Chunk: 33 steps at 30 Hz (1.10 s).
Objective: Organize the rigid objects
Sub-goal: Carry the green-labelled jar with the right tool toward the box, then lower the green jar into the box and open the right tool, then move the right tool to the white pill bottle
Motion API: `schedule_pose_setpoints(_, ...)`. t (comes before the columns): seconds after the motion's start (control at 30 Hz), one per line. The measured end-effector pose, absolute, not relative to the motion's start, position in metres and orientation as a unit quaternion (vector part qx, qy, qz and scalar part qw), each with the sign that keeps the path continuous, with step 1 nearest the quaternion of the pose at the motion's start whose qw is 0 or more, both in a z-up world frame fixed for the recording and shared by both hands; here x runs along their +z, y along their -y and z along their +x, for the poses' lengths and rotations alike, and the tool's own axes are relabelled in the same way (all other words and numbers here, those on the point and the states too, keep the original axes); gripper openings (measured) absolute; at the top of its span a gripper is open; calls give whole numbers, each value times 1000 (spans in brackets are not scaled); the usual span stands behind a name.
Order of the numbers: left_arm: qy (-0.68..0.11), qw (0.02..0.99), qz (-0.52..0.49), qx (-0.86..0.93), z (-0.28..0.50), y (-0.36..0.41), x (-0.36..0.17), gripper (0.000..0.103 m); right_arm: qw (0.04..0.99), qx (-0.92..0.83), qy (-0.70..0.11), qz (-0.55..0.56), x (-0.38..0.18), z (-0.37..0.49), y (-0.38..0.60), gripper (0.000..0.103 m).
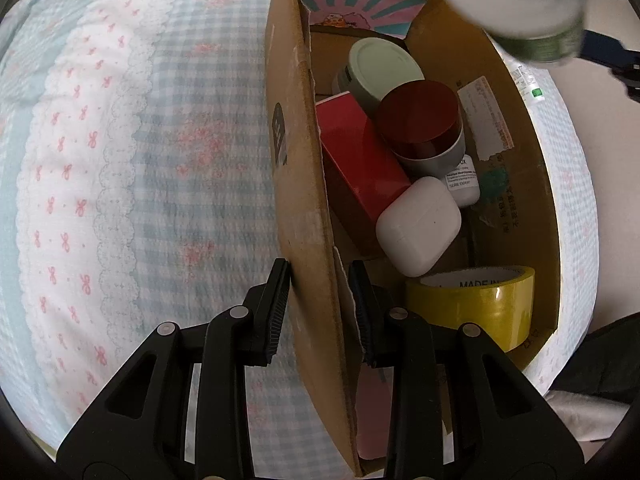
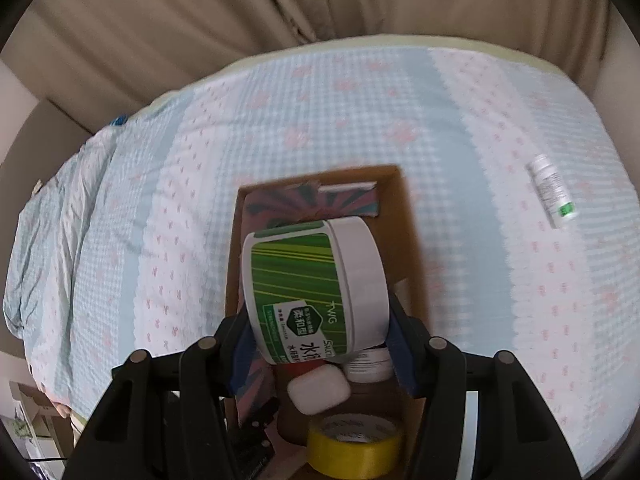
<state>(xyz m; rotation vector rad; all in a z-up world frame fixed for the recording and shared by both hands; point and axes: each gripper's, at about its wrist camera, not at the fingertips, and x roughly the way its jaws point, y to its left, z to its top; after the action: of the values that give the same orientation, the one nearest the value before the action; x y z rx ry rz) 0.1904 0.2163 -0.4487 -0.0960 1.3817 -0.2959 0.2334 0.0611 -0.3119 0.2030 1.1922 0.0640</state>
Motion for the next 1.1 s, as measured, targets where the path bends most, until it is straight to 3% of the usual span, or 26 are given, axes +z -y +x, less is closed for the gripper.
schedule_pose_setpoints(0.2, -635, 759, -42, -136, 191, -215, -450, 27, 822, 52, -560, 90, -329, 241, -74, 54)
schedule_pose_setpoints(0.3, -635, 759, -44, -138, 192, -214, -451, 27, 828, 66, -550, 88, -327, 244, -78, 59)
schedule_pose_setpoints(0.37, -635, 759, -41, -136, 192, -214, -452, 27, 831, 63, -544, 93, -325, 245, -78, 103)
schedule_pose_setpoints(0.6, -632, 761, -43, -141, 190, -214, -451, 27, 836, 67, -542, 56, -327, 240, -80, 103)
schedule_pose_setpoints(1.1, -633, 761, -45, -134, 189, -211, -451, 27, 847, 62, -521, 85, -309, 225, -55, 103)
